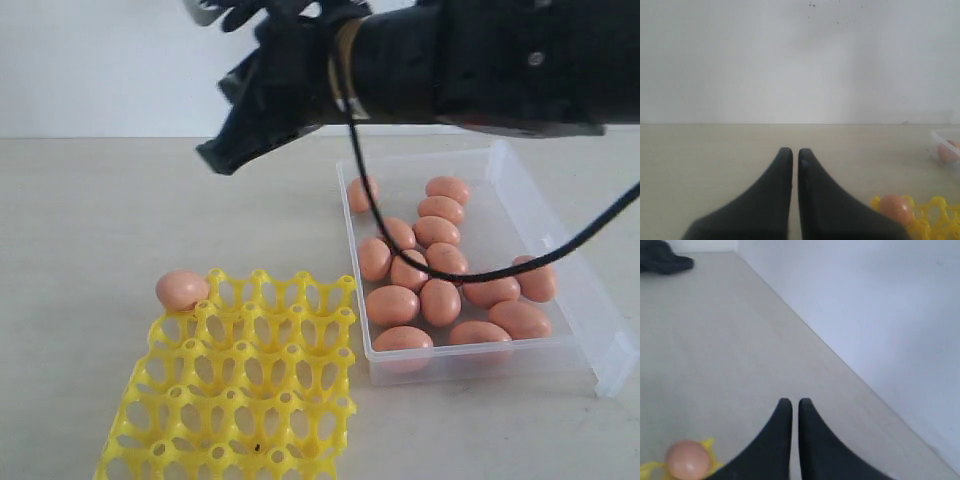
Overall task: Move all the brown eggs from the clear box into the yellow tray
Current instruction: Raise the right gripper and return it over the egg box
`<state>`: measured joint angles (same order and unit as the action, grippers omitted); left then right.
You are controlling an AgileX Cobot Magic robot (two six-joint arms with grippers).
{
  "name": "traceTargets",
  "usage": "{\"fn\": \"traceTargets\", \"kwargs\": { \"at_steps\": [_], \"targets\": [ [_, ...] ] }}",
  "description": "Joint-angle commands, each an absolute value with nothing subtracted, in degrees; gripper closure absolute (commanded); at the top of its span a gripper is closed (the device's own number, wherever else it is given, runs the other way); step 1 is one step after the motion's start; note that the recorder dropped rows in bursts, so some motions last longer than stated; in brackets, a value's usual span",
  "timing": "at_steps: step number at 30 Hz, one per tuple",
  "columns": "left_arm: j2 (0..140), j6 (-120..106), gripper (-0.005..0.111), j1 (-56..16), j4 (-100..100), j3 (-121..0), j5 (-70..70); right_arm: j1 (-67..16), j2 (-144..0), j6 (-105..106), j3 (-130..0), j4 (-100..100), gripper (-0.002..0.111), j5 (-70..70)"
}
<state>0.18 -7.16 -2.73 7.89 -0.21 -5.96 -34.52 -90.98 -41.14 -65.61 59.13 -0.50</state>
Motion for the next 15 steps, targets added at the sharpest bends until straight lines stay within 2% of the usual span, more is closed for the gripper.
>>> {"fn": "traceTargets", "kwargs": {
  "at_steps": [1,5,7,10,12,15],
  "targets": [
    [0.0,-7.3,0.103,-2.6,7.9,0.0,-5.8,-23.7,-88.4,-45.3,-59.4,58.8,0.108,0.8],
    [0.0,-7.3,0.103,-2.6,7.9,0.0,-5.8,-10.0,-89.1,-53.3,-55.4,59.1,0.109,-12.0],
    [0.0,-7.3,0.103,-2.6,7.9,0.0,-5.8,-6.0,-89.9,-56.7,-54.7,63.0,0.109,-16.0],
    [0.0,-7.3,0.103,-2.6,7.9,0.0,-5.7,-4.3,-91.6,-71.9,-54.7,78.7,0.109,-16.1],
    [0.0,-7.3,0.103,-2.6,7.9,0.0,-5.7,-4.3,-93.4,-91.2,-54.7,97.1,0.109,-18.6],
    [0.0,-7.3,0.103,-2.6,7.9,0.0,-5.7,-3.9,-96.3,-99.6,-53.9,99.9,0.105,-25.9]
  ]
}}
